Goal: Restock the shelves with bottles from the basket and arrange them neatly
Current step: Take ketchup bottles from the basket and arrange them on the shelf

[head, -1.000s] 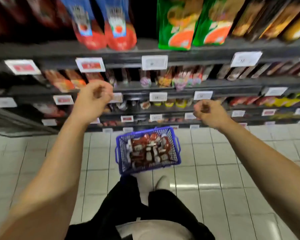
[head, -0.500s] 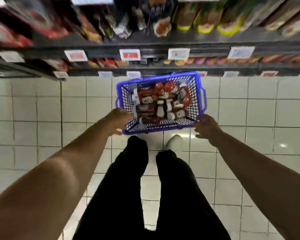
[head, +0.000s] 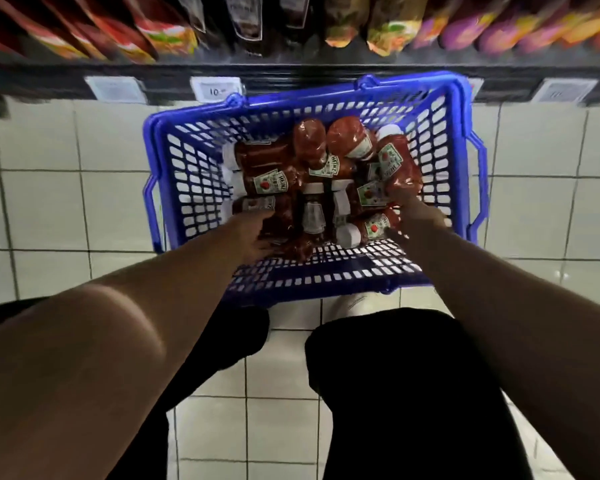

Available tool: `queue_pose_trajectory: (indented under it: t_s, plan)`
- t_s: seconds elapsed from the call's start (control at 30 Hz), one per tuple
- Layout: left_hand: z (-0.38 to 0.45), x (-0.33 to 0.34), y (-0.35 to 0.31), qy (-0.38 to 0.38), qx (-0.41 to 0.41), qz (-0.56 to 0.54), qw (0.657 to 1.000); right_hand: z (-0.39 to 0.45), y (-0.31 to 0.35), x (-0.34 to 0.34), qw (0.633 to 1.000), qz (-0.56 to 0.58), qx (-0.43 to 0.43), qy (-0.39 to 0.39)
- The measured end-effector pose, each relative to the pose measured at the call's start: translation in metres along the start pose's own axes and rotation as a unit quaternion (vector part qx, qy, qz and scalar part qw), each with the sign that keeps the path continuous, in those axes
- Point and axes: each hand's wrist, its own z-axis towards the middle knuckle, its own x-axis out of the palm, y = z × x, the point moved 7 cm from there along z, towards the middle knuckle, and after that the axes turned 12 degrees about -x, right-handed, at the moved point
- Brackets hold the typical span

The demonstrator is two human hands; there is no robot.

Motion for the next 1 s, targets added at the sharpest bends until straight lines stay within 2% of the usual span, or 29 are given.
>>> queue_pose_trajectory:
  t_s: [0.07, 0.13, 0.2, 0.23, 0.3, 0.37, 0.43, 0.5, 0.57, 0.7, 0.77, 0.87, 1.0]
  plan:
    - [0.022, 0.004, -0.019, -0.004, 0.02, -0.051, 0.999, 0.013, 0.003, 0.009, 0.996, -0.055, -0.025, -0.066]
    - [0.041, 0.009, -0.03, -0.029, 0.012, -0.08, 0.996, 0.021, 0.011, 0.019, 0.99, -0.064, -0.042, -0.116]
    - [0.052, 0.019, -0.037, -0.045, -0.001, -0.099, 0.994, 0.03, 0.019, 0.025, 0.987, -0.079, -0.042, -0.132]
    - [0.057, 0.022, -0.038, -0.057, -0.006, -0.111, 0.992, 0.04, 0.021, 0.03, 0.991, -0.074, -0.035, -0.108]
    - [0.067, 0.025, -0.037, -0.072, -0.013, -0.126, 0.989, 0.061, 0.019, 0.046, 1.0, 0.001, -0.022, -0.009]
    - [0.072, 0.024, -0.032, -0.051, -0.009, -0.129, 0.99, 0.074, 0.015, 0.053, 0.995, 0.079, -0.032, 0.049]
    - [0.076, 0.013, -0.023, -0.023, -0.005, -0.145, 0.989, 0.075, 0.004, 0.046, 0.995, 0.101, -0.015, 0.004]
    - [0.071, -0.001, -0.011, -0.002, 0.012, -0.162, 0.987, 0.061, 0.0, 0.03, 0.993, 0.077, 0.005, -0.091]
    - [0.054, -0.01, 0.004, 0.019, 0.029, -0.157, 0.987, 0.038, 0.003, 0.021, 0.989, 0.094, 0.018, -0.113]
    - [-0.03, -0.016, 0.032, 0.064, 0.061, -0.177, 0.98, -0.04, 0.021, 0.003, 0.97, 0.238, -0.004, -0.047]
    - [-0.091, -0.013, 0.04, 0.124, 0.086, -0.197, 0.969, -0.097, 0.043, -0.014, 0.957, 0.288, -0.029, 0.026]
    - [-0.203, -0.005, 0.049, 0.237, 0.117, -0.184, 0.947, -0.191, 0.093, -0.047, 0.948, 0.272, -0.09, 0.142]
    - [-0.372, 0.001, 0.05, 0.364, 0.167, -0.121, 0.908, -0.315, 0.187, -0.102, 0.925, 0.244, -0.198, 0.214]
